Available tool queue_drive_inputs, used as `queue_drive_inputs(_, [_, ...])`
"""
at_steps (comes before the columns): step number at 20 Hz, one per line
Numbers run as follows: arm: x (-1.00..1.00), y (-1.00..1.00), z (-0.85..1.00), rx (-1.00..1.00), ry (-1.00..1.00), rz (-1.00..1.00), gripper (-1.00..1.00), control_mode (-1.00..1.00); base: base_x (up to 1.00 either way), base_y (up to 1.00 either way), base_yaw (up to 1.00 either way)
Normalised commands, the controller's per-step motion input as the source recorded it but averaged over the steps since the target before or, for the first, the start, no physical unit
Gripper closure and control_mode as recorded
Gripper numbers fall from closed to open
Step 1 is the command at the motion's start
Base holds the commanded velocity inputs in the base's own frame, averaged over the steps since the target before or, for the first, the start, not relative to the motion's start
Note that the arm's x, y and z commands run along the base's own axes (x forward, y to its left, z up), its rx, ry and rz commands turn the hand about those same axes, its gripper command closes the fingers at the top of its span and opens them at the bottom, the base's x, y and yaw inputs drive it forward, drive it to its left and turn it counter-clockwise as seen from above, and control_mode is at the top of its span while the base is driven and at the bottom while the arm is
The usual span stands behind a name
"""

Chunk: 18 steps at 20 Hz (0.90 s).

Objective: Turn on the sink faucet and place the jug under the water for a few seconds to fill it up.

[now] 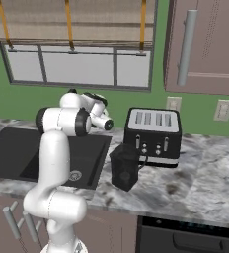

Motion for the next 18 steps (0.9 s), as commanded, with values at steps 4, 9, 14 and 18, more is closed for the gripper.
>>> queue_drive_inputs(4, [0.56,0.09,-0.27,0.01,0.02,0.00,-1.00,-1.00,0.00,0.00,0.00])
queue_drive_inputs(9, [0.48,0.00,-0.04,0.03,0.02,0.00,-1.00,-1.00,0.00,0.00,0.00])
queue_drive_inputs(14, [0.36,0.00,-0.05,0.02,0.06,0.00,1.00,-1.00,0.00,0.00,0.00])
queue_drive_inputs(18, [0.27,0.00,-0.08,0.01,0.08,0.00,1.00,-1.00,0.00,0.00,0.00])
